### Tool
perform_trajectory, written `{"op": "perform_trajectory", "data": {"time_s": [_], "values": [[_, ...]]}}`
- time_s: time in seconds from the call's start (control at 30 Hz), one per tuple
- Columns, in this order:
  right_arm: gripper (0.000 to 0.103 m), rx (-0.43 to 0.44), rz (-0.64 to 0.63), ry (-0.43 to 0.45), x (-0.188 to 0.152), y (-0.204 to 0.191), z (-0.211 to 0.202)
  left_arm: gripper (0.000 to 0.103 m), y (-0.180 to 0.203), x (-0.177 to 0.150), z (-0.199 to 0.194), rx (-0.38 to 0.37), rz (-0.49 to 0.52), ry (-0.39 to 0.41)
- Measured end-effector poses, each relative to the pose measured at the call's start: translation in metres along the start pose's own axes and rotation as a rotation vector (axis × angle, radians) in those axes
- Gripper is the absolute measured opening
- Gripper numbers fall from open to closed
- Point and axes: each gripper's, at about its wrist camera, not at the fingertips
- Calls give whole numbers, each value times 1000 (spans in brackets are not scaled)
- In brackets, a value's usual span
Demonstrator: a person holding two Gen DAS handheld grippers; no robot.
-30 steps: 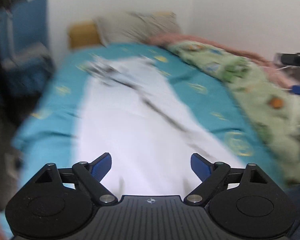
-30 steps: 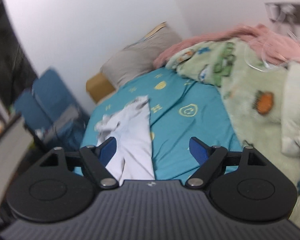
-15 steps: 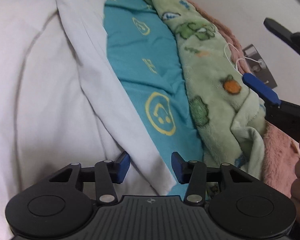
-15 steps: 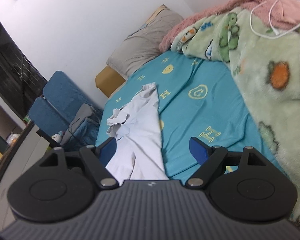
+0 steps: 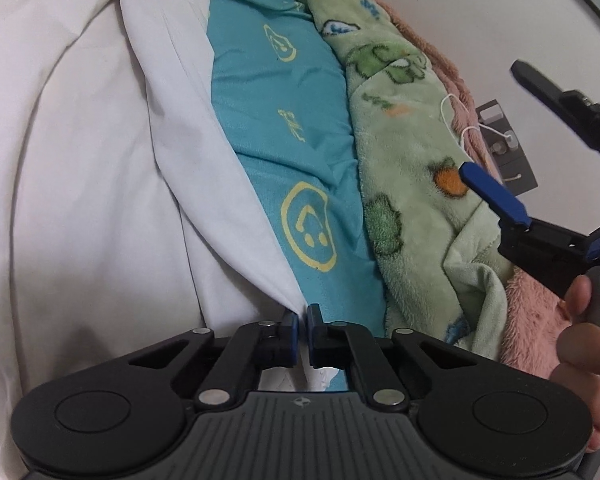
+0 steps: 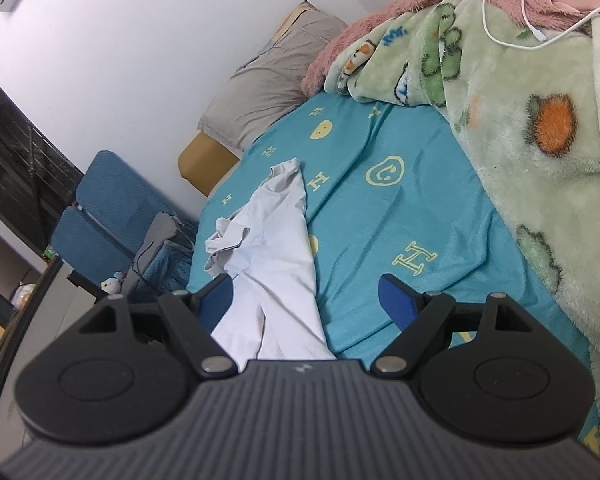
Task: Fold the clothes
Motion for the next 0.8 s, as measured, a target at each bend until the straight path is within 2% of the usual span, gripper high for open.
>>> {"op": "perform_trajectory", "data": {"time_s": [0.3,0.43,0.63,0.8], "values": [[82,-54,-79,-17,-8,-12,6,2,1,4,-46,-24,10,47],[82,-45,-108,-37,-11,-17,8,2,-9,9,-72,-24,-7,50],[82,-46,-111,-67,-14,-18,11,1,-44,11,-125,-27,-77,67],[82,-43,-89,-101,-17,-16,15,1,-89,0,-156,25,-172,112]]}}
Point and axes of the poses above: each gripper's, at about its wrist camera, not at the fingertips, and z roughly the way its jaws point, y to its right, x to its top, and after that the axes turned 2 degrees about x, right-handed
